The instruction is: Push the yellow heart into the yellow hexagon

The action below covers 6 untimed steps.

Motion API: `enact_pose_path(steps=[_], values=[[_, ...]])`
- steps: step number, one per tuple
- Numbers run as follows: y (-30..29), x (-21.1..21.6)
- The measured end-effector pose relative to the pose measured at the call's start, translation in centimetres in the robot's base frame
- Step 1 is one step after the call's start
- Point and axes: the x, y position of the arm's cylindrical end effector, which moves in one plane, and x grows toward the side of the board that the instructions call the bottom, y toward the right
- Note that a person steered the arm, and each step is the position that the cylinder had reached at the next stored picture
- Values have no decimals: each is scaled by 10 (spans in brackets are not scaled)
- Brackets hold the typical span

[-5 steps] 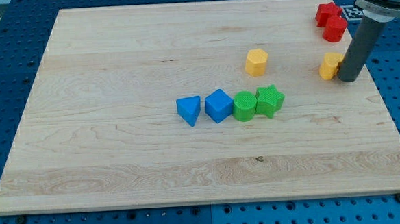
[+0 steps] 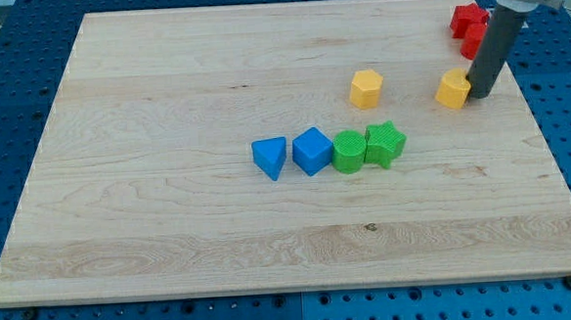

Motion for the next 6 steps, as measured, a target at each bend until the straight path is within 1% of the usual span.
enact_pose_path(steps=[1, 3, 4, 6], values=[[-15, 4], [-43, -13], [-63, -14], [-83, -14]])
